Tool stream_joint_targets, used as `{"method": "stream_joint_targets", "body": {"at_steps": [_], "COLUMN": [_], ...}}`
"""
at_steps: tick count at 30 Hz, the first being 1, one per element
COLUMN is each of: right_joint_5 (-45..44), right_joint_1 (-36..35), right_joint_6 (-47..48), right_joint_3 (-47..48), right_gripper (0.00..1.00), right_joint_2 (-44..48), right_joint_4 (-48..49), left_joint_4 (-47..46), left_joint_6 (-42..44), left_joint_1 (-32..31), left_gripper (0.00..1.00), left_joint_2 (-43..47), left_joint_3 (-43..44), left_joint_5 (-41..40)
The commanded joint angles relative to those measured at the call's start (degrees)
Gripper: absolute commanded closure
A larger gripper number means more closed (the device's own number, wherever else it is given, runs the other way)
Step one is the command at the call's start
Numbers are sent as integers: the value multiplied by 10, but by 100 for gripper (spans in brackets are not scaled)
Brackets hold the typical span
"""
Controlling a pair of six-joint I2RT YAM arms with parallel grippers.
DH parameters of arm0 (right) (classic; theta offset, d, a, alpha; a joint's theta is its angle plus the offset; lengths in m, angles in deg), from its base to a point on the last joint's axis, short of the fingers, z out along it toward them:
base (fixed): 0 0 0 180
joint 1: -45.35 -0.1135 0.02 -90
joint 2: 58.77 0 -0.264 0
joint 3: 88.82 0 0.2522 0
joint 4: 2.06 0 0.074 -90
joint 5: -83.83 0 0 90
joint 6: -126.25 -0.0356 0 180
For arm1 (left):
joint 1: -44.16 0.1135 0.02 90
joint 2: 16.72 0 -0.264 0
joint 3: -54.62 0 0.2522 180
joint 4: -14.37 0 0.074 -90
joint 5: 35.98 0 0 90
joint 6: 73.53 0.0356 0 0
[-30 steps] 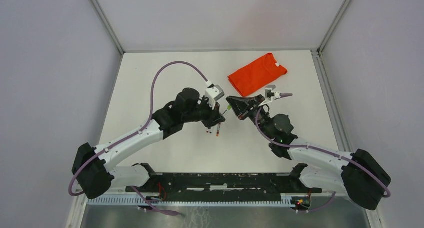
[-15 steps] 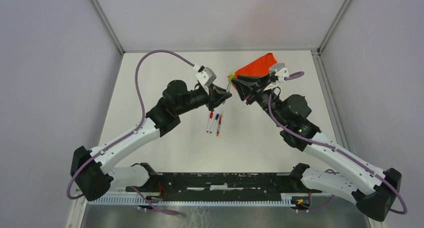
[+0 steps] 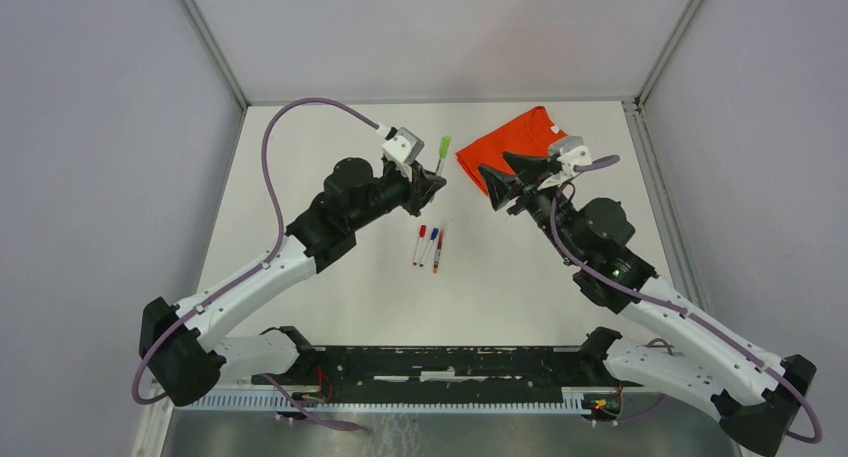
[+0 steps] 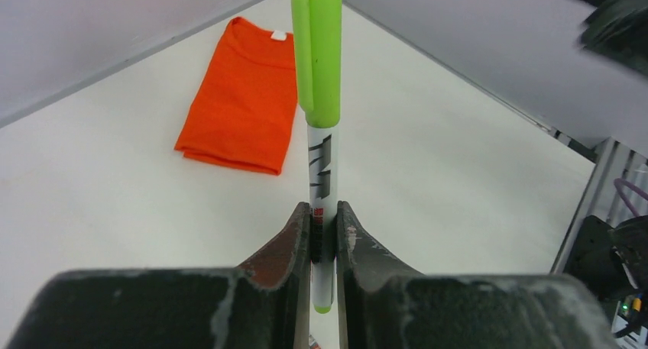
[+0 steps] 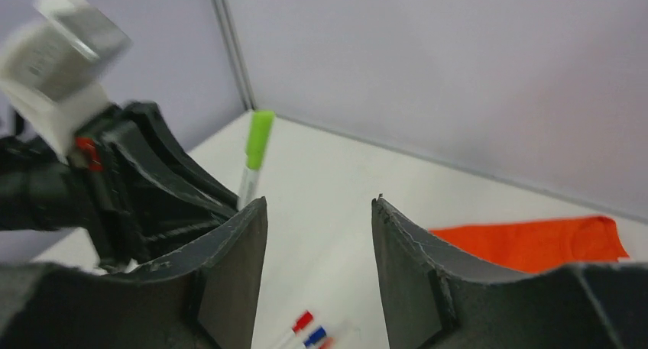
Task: Insert the pens into the pen caps
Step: Insert the pen cap onto the pen, then place the pen at the center of the board.
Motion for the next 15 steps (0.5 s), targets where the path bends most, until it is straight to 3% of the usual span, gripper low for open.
{"method": "stream_joint_targets", "body": {"at_steps": [1,5,15], "right_joint_5": [-82,-104,-81], "right_joint_1": [-1,-2,-2], "right_joint_6": [12,-21,-88], "right_joint_3": [-31,-49,-63], "right_gripper": [42,39,25], "right_joint_2": [-37,-70,-156], "right_joint_4": [-122,-162,-215], "left_joint_4": [71,157,255], "left_joint_6": [-68,-117,-205], "left_joint_1": [-1,0,6], "left_gripper": [98,98,95], "left_joint_2": [30,32,-18], "left_joint_3": [0,-20,-83], "left_joint_5": [-98,-156,-204]}}
